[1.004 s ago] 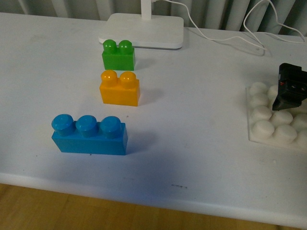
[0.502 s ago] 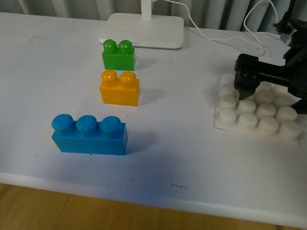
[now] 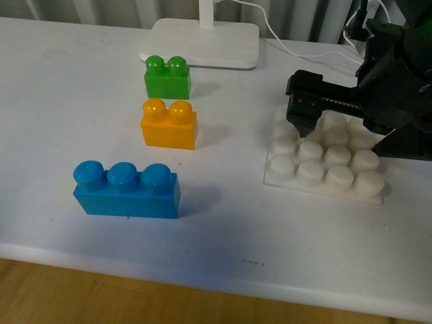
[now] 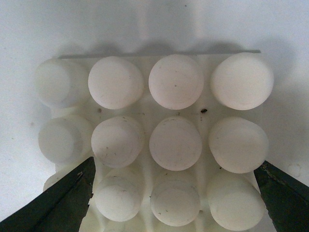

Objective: Insert yellow block into base center

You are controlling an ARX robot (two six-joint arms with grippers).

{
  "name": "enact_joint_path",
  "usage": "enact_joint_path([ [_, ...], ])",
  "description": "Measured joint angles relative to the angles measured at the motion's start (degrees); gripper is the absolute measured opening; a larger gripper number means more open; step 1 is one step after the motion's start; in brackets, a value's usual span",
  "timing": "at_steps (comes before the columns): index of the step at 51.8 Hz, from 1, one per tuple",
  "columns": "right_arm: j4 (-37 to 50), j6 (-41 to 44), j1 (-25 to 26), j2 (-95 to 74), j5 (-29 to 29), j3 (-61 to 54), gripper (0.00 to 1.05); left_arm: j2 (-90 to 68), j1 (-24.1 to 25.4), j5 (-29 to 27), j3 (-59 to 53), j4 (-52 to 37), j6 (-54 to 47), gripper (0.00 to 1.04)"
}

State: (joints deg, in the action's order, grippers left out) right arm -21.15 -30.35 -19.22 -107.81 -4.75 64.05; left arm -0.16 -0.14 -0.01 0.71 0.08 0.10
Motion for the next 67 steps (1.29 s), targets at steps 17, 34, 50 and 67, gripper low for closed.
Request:
enact_joint_path([
  [17, -0.26, 0.07, -0.79, -0.68, -0.22, 1.03, 0.96, 0.00, 0.00, 0.00, 0.00, 0.00, 0.00, 0.98],
  [34, -0.20, 1.31, 0.39, 0.94, -1.31, 0.98, 0.96, 0.00, 0.00, 0.00, 0.00, 0.00, 0.00, 0.98],
  [50, 0.52, 3.82, 2.73, 10.16, -0.70, -1.84, 0.96, 0.00, 0.00, 0.00, 0.00, 0.00, 0.00, 0.98],
  [67, 7.96, 9.55, 5.09, 34.77, 3.56, -14.27, 0.96, 0.00, 0.00, 0.00, 0.00, 0.00, 0.00, 0.98],
])
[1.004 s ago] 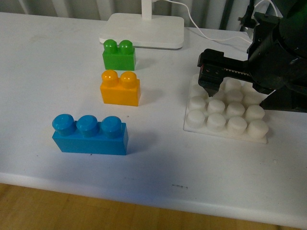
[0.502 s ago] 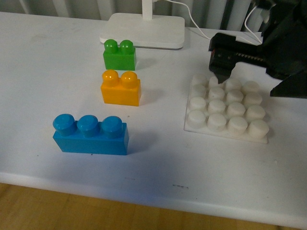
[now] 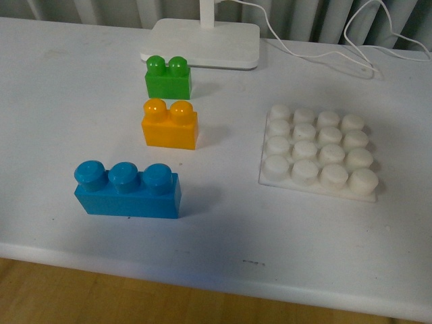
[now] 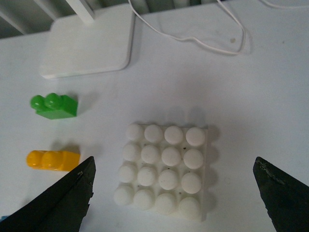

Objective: Insert yellow block into base center

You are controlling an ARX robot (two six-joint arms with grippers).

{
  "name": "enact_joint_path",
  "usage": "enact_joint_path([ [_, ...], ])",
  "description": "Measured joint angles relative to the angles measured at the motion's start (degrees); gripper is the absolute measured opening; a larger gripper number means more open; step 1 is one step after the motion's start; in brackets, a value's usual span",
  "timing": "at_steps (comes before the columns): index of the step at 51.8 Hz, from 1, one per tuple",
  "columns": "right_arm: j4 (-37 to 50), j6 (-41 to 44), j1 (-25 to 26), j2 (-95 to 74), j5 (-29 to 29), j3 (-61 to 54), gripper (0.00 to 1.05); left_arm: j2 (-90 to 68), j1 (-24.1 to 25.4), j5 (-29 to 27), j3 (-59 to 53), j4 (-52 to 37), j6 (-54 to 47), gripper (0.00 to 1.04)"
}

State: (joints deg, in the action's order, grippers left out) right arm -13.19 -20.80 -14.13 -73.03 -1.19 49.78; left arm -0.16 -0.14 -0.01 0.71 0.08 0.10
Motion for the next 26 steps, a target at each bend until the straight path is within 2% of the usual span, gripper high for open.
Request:
enact_joint_path([
  [13, 5.18, 0.17, 3.08, 18.64, 2.54, -9.20, 0.96, 0.00, 0.00, 0.00, 0.00, 0.00, 0.00, 0.98],
  [26, 4.09, 0.26, 10.73, 36.06, 7.45, -18.08, 0.96, 0.00, 0.00, 0.00, 0.00, 0.00, 0.00, 0.98],
])
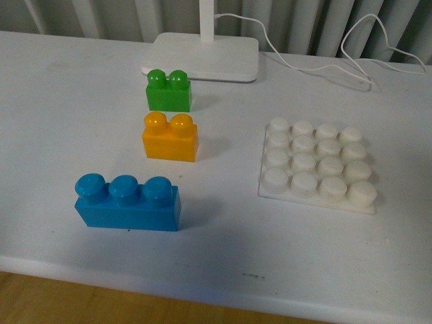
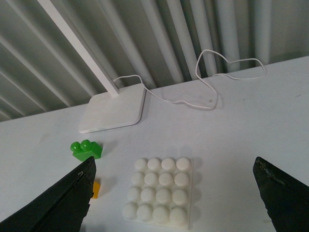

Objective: Insert yellow block into base center

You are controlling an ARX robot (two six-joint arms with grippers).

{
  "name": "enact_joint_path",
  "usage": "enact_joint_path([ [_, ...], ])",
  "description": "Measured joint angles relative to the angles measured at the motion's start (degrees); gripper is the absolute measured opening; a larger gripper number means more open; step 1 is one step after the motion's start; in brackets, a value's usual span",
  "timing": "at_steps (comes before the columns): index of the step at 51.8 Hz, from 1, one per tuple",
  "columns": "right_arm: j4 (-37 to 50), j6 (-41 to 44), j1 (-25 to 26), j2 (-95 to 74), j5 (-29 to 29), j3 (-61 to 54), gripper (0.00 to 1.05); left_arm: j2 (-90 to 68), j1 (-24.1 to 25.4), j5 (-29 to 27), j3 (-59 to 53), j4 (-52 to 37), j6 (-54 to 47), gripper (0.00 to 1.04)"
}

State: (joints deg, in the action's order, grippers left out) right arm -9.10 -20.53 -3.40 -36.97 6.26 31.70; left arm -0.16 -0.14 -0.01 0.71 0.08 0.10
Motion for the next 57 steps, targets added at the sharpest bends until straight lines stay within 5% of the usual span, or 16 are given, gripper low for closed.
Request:
enact_joint_path([
  [10, -4.28, -1.95, 6.45, 15.69, 8.26, -7.13, 0.96, 0.00, 0.00, 0.00, 0.00, 0.00, 0.00, 0.98],
  [36, -3.91, -1.73, 6.91, 17.40, 7.34, -7.78, 0.95, 0.00, 0.00, 0.00, 0.00, 0.00, 0.00, 0.98],
  [41, 3.89, 11.52, 3.80, 24.04, -5.49, -14.08, 0.73, -0.02, 0.00, -0.15, 0.00, 0.00, 0.02, 0.98],
  [57, 7.02, 19.89, 3.63, 29.64, -6.21, -22.60, 0.10, 0.00, 0.00, -0.02, 0.00, 0.00, 0.02, 0.98],
])
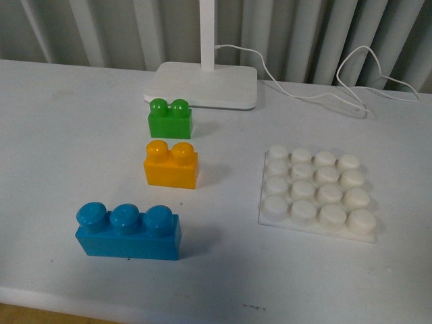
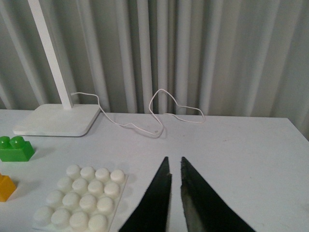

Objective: Insert yellow block into base center

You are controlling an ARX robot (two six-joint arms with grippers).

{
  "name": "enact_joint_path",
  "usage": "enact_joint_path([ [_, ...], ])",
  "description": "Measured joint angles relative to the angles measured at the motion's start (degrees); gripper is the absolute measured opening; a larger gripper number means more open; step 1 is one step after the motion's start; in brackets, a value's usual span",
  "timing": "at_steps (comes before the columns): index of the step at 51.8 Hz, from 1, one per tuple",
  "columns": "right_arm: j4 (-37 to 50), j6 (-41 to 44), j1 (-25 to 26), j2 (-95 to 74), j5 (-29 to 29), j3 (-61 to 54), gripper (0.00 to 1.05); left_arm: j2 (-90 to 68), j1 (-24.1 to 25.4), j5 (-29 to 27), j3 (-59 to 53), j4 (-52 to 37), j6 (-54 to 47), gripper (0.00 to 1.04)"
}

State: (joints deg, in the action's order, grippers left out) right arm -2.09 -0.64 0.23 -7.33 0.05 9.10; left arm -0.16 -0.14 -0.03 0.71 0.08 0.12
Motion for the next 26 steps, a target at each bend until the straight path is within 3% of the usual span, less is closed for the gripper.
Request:
enact_joint_path([
  [3, 0.28, 0.31, 0.00, 0.66, -0.02, -0.85, 0.01, 0.00, 0.00, 0.02, 0.00, 0.00, -0.02, 0.98],
  [26, 1.40, 0.39, 0.00, 4.07, -0.02, -5.42, 0.01, 0.00, 0.00, 0.00, 0.00, 0.00, -0.02, 0.98],
])
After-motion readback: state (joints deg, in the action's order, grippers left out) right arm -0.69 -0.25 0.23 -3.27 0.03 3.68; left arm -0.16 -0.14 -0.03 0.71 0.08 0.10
